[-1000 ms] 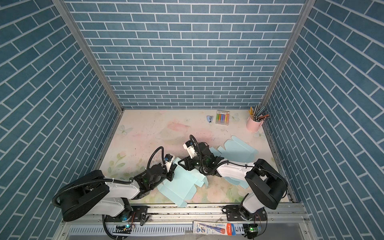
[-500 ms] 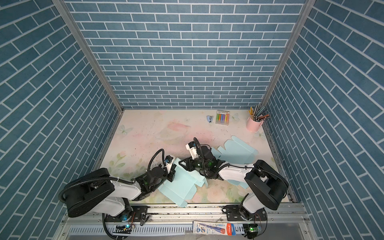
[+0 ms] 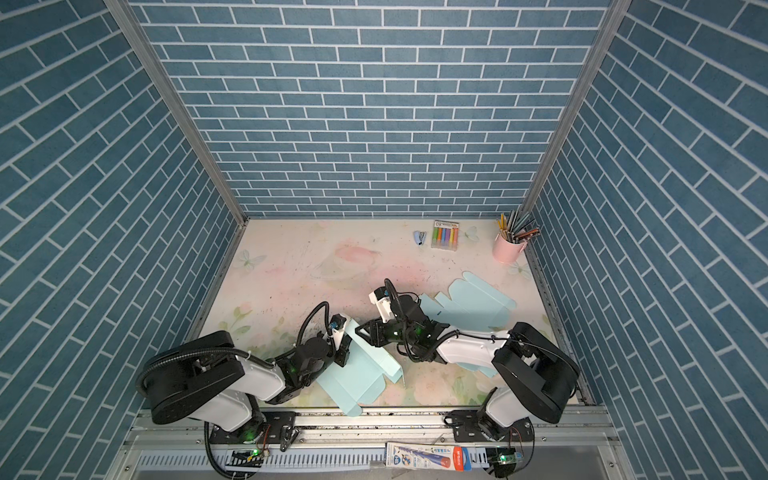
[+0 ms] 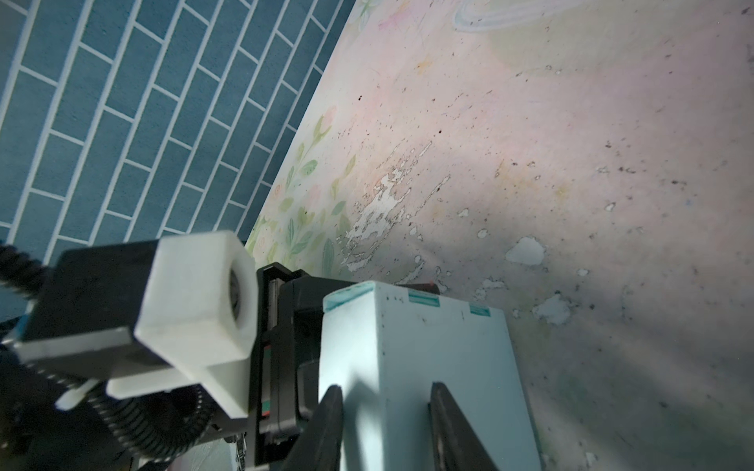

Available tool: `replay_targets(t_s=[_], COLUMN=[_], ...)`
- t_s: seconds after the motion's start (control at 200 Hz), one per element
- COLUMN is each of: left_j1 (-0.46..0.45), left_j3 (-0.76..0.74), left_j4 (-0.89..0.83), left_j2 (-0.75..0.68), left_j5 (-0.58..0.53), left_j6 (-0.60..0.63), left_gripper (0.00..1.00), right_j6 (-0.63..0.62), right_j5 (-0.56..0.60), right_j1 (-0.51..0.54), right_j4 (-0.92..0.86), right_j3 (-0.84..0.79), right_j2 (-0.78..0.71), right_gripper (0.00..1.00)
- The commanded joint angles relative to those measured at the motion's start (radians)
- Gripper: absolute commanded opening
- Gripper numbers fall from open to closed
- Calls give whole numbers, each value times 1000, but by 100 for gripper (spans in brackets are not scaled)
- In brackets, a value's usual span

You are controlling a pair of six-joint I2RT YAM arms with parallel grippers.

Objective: Fold the paper box

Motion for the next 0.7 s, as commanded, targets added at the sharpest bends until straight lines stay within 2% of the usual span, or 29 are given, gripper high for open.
replay_targets(t_s=[0.0, 0.15, 0.295, 0.51, 0.695], left_j1=[-3, -3, -3, -8, -16], left_j3=[13, 19, 10, 11, 2], left_j4=[72, 104, 115, 98, 79], left_j2=[44, 84, 90, 82, 73], left_j5=[-3, -1, -18, -2, -3], left_j6=[3, 0, -6, -3, 3], left_gripper=[25, 20, 11, 4, 3], right_j6=[13, 34, 55, 115, 82], right_j5=[26, 46, 47, 86, 154], right_j1=[7, 7, 11, 56, 18], right_j4=[-35, -18, -2, 19, -88], right_j3=[-5, -26, -35, -71, -72], right_j2=[-20, -26, -33, -110, -262], right_gripper=[36, 36, 35, 36, 47])
